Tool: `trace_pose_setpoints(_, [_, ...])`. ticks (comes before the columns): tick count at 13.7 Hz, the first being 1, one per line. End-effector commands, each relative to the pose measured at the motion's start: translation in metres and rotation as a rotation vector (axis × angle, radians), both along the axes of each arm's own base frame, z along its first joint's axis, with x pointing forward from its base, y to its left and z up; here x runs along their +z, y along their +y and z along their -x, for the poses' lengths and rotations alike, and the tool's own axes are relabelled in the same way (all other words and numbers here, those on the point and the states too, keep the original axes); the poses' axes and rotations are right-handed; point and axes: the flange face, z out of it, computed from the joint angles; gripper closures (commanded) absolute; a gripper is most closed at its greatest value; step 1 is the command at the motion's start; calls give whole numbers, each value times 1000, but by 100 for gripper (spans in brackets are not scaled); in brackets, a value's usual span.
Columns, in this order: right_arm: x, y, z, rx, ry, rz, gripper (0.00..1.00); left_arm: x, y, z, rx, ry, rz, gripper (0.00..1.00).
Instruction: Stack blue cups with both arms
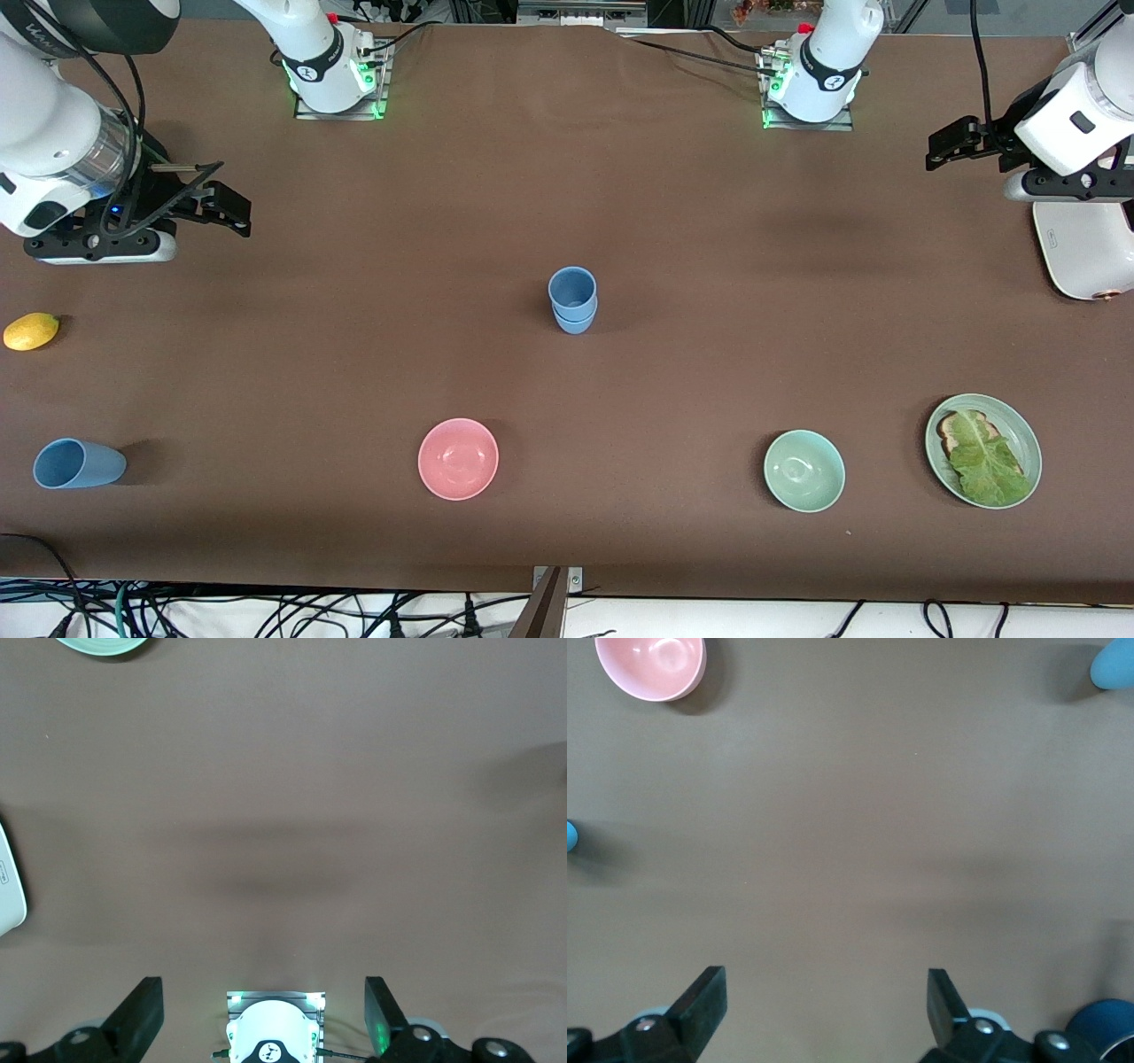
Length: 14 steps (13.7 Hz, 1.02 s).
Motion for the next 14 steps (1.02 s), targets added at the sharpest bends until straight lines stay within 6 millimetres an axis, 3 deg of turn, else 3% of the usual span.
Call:
trace_pose_setpoints(1, [5, -8, -2, 11, 5, -15, 0, 3, 0, 2, -17, -13, 23, 0])
trace_pose_setpoints(14, [9, -10, 0, 17, 8, -15, 0, 3, 0, 2, -17, -15, 23, 0])
